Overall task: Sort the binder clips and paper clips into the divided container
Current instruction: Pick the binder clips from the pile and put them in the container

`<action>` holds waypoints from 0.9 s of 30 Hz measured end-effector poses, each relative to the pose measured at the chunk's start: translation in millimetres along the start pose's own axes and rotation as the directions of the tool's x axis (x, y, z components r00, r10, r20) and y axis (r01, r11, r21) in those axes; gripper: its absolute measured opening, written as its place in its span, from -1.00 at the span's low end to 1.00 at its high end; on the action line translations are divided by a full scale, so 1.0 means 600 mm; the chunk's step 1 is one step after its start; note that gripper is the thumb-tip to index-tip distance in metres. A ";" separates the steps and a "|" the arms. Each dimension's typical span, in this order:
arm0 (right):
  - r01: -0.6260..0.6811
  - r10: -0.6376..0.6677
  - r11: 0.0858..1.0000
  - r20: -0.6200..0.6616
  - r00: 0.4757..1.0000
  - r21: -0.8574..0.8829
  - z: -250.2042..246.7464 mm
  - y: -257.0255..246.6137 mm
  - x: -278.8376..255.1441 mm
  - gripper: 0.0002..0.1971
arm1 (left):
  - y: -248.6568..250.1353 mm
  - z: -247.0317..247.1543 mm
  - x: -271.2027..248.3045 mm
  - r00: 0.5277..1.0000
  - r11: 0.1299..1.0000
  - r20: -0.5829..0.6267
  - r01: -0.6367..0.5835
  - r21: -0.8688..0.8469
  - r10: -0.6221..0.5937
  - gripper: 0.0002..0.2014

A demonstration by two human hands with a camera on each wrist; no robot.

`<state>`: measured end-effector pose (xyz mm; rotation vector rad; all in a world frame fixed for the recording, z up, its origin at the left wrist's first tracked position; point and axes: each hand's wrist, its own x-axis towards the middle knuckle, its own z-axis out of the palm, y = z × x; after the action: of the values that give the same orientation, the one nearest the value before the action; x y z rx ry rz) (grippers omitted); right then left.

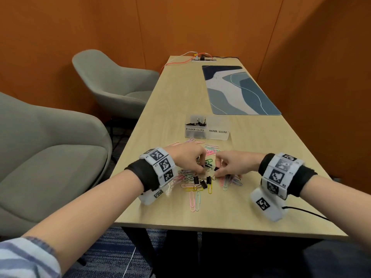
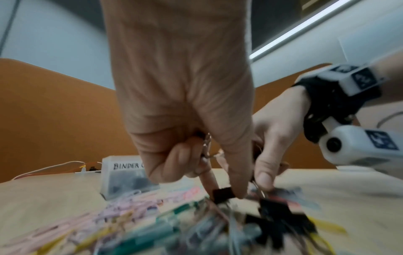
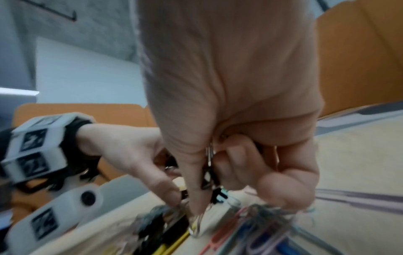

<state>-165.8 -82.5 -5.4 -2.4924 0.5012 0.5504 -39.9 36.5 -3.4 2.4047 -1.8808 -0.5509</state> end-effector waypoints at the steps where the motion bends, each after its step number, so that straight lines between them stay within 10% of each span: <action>1: -0.021 0.019 0.999 0.040 0.999 0.050 -0.008 0.006 0.002 -0.76 | -0.004 -0.007 0.000 1.000 1.000 0.015 0.011 -0.024 -0.011 -0.73; 6: -0.099 0.056 0.949 0.150 0.987 0.300 -0.068 0.021 0.009 -0.81 | -0.026 -0.059 0.006 0.988 0.977 0.093 0.135 -0.168 -0.120 -0.68; 11: -0.050 0.135 0.789 -0.094 0.986 0.612 -0.146 -0.001 0.059 -0.77 | -0.057 -0.114 0.061 0.937 0.829 -0.010 0.304 -0.470 -0.350 -0.73; 22: -0.216 0.304 0.911 -0.218 0.927 0.352 -0.178 -0.070 0.176 -0.67 | -0.079 -0.139 0.145 0.858 0.771 -0.045 0.436 -0.463 -0.512 -0.75; 27: -0.155 0.334 0.824 -0.245 0.910 0.544 -0.182 -0.077 0.193 -0.81 | -0.091 -0.145 0.141 0.851 0.709 -0.079 0.378 -0.595 -0.519 -0.69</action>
<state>-16.7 -135.5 43.3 -2.0055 0.9781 0.0560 53.8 -45.2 43.2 2.3508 -0.8379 -0.6742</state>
